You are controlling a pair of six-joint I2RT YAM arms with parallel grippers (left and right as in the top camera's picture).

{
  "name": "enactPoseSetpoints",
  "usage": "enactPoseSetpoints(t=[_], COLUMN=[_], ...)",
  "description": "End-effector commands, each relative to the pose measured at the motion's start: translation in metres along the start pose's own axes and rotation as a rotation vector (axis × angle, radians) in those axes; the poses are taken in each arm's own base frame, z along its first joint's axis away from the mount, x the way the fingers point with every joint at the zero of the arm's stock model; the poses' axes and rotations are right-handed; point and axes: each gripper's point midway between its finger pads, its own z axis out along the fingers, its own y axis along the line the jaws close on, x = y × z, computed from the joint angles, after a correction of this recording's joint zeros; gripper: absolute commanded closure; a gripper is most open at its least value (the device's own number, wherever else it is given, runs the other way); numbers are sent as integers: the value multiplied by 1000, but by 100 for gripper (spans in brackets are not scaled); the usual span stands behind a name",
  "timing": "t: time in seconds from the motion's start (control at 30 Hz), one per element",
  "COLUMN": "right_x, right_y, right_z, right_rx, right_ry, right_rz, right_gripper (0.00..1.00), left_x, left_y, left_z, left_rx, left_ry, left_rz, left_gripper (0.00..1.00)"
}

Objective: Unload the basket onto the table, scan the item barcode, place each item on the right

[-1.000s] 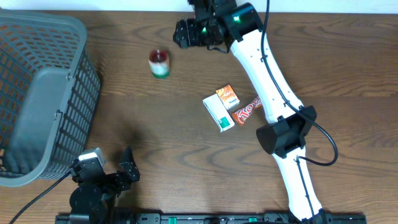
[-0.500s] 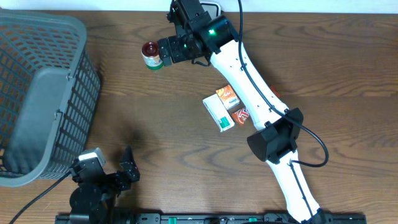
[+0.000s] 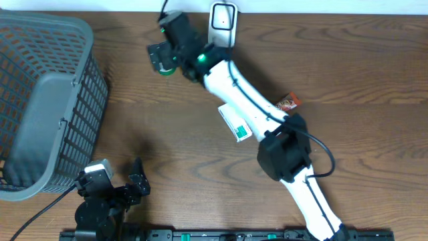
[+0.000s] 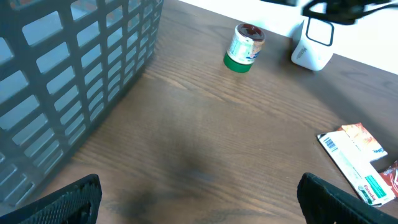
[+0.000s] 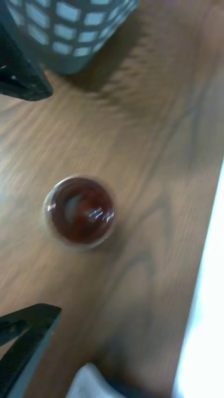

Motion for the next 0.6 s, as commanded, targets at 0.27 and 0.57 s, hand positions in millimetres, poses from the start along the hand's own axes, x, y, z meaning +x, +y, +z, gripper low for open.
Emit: enactPoseSetpoints(t=[0.27, 0.57], right_x=[49, 86], right_y=[-28, -23], right_z=[83, 109], right_rx=[78, 66], right_ry=[-50, -6], right_rz=[-14, -29], right_gripper=[1, 2], left_x=[1, 1], left_y=[-3, -3], left_z=[0, 0], left_rx=[15, 15], left_ry=[6, 6], left_rz=[18, 18], left_gripper=[2, 2])
